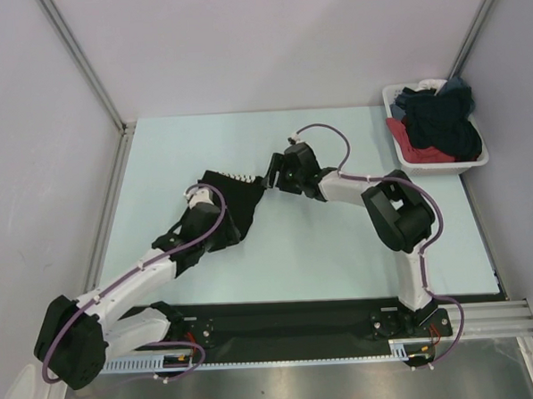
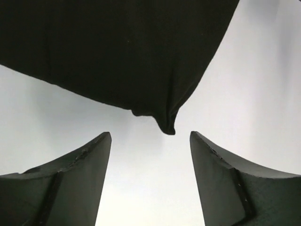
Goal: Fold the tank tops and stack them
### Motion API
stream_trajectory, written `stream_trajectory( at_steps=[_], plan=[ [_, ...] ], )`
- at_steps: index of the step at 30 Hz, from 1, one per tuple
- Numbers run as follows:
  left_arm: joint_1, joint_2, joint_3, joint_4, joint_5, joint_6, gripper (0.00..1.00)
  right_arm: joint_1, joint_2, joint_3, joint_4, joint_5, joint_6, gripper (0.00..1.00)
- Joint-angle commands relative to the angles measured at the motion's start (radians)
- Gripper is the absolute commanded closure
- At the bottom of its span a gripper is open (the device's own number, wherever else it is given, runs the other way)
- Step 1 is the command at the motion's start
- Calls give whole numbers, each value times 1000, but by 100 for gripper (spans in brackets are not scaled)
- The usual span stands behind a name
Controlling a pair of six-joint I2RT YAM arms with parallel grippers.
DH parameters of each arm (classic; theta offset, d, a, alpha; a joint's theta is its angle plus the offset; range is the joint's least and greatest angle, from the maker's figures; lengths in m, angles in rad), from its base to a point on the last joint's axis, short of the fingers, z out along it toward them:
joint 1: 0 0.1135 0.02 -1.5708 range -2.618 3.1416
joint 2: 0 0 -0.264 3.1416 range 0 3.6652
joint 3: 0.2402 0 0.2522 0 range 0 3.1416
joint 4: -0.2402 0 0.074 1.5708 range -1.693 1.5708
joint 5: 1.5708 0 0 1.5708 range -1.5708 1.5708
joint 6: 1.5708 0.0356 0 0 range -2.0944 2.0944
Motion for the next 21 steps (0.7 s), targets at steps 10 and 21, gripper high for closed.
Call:
stream_trajectory(
  at_steps=[10, 21],
  plan=[
    [359, -45, 89, 45, 113, 111, 40, 51, -186, -65, 76, -220, -16, 61],
    [530, 134, 170, 244, 336, 64, 55, 163, -65, -55, 338, -536, 125, 100]
  ],
)
